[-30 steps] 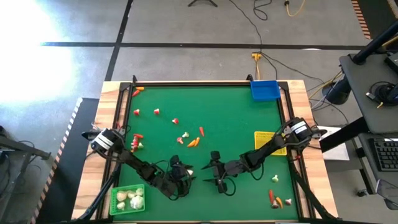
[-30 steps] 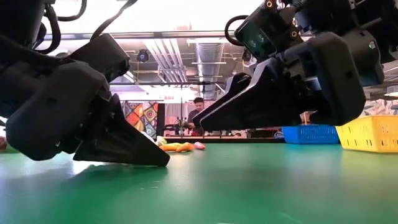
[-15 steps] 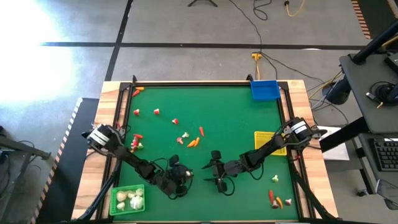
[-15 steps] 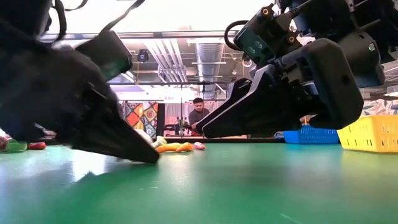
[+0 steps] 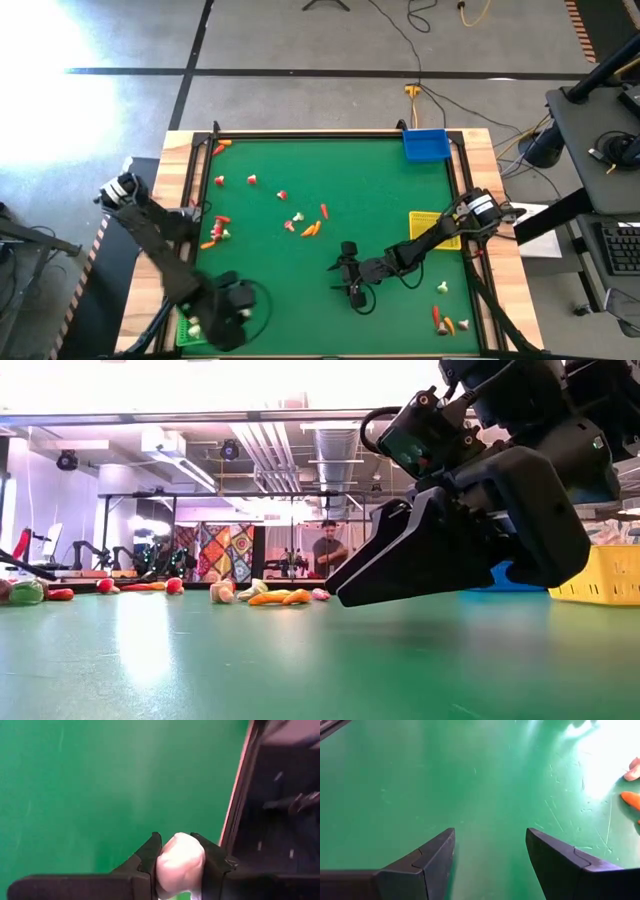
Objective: Sort produce into baskets
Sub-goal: Put the white garlic into the green bin, then put the yellow chili into the yellow bin
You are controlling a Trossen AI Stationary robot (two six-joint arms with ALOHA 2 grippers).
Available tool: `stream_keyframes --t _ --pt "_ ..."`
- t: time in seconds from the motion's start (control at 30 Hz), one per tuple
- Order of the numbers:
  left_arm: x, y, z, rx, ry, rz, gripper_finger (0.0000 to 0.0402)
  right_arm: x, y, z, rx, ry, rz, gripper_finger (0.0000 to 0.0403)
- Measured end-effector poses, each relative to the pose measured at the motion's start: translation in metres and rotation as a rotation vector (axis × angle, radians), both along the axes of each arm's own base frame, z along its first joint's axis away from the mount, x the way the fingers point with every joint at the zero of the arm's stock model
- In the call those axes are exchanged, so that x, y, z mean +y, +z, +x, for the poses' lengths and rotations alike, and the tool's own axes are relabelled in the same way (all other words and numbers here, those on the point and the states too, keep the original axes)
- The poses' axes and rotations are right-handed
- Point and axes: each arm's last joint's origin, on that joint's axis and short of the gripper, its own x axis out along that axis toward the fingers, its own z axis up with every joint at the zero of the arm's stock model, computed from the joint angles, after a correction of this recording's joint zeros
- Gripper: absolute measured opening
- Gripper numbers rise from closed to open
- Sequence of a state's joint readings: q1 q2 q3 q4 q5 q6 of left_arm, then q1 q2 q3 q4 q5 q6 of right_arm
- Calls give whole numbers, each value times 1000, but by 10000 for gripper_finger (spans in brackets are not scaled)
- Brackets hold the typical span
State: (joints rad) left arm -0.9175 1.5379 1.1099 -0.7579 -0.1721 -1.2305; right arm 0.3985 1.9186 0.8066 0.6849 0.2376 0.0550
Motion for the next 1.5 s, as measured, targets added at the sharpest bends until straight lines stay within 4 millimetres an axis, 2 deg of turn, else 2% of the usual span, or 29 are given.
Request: stream_keyframes --t 0.2,0.33,0.5,0.7,0.87,1.0,1.33,1.5 --pt "-28 20 -49 216 -117 -5 78 -6 0 2 -2 -12 -9 237" --pt "-34 27 -58 251 -101 2 77 -10 0 4 -2 -24 -12 237" --pt "-39 19 -61 360 -157 -1 77 -17 1 8 -6 -46 -9 237" --pt "-44 1 -58 366 -275 76 77 -20 2 10 -11 -56 -8 237" --pt "-40 -18 -56 419 -250 154 77 -20 2 10 -10 -55 -9 238" --pt "-41 -25 -55 420 -244 179 79 -20 2 10 -11 -51 -17 237" --pt "-41 -27 -53 381 -192 206 139 -20 2 10 -9 -48 -23 237" --pt "-40 -27 -53 399 -147 197 170 -22 10 5 39 -48 -42 237"
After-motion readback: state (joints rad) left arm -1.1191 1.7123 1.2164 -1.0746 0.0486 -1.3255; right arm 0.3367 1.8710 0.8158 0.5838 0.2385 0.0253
